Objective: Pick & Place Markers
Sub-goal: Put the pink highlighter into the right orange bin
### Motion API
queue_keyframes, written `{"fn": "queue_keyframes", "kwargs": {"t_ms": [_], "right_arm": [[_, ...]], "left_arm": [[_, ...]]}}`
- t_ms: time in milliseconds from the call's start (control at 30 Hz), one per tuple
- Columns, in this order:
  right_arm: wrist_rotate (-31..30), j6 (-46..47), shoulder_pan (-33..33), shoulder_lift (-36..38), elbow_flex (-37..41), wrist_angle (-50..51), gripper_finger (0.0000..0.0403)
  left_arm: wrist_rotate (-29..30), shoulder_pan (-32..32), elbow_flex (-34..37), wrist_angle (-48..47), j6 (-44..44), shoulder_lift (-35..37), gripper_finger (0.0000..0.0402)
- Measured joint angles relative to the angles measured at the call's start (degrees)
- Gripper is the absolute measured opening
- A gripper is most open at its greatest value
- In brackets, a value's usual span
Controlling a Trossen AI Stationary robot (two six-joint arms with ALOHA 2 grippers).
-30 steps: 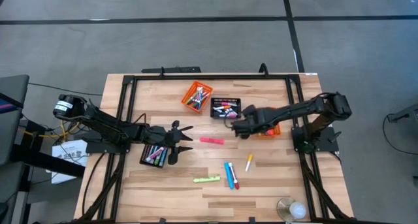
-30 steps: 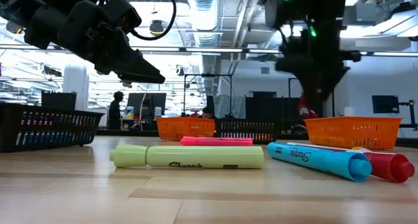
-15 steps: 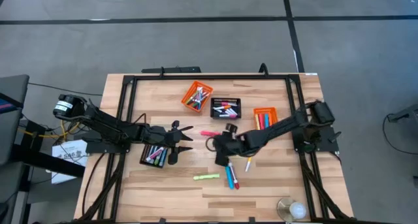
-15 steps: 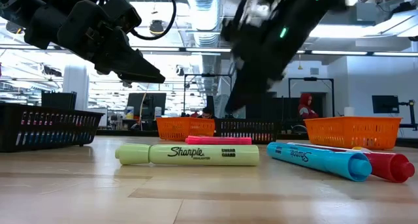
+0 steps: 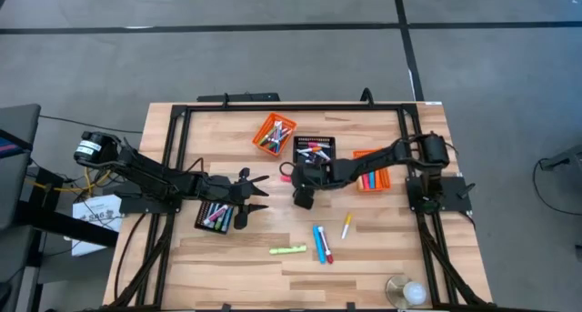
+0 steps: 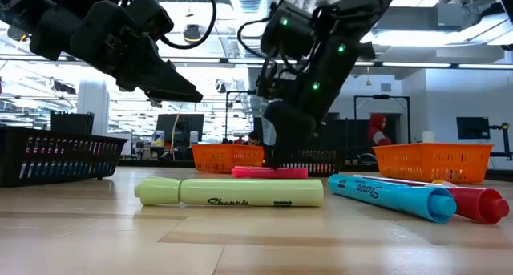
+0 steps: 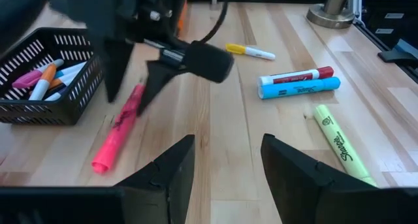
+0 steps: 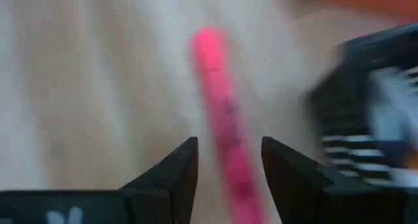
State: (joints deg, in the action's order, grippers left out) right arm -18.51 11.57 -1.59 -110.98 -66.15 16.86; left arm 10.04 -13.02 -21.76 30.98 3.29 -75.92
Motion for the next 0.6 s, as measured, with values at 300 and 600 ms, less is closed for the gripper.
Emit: {"fn": "queue_keyframes", "kwargs": {"t_ms": [300,600], "right_arm": [[9.15,0.0,4.32,-4.09,-0.31,-1.15,0.0157],[10.87,0.37,2.97,-1.41,0.13,-0.35,0.0069]], "left_arm": [[0.0,0.0,0.0,-0.02,0.0,0.0,0.0172],[0.0,0.0,0.0,-0.02,0.0,0.0,0.0172]]}}
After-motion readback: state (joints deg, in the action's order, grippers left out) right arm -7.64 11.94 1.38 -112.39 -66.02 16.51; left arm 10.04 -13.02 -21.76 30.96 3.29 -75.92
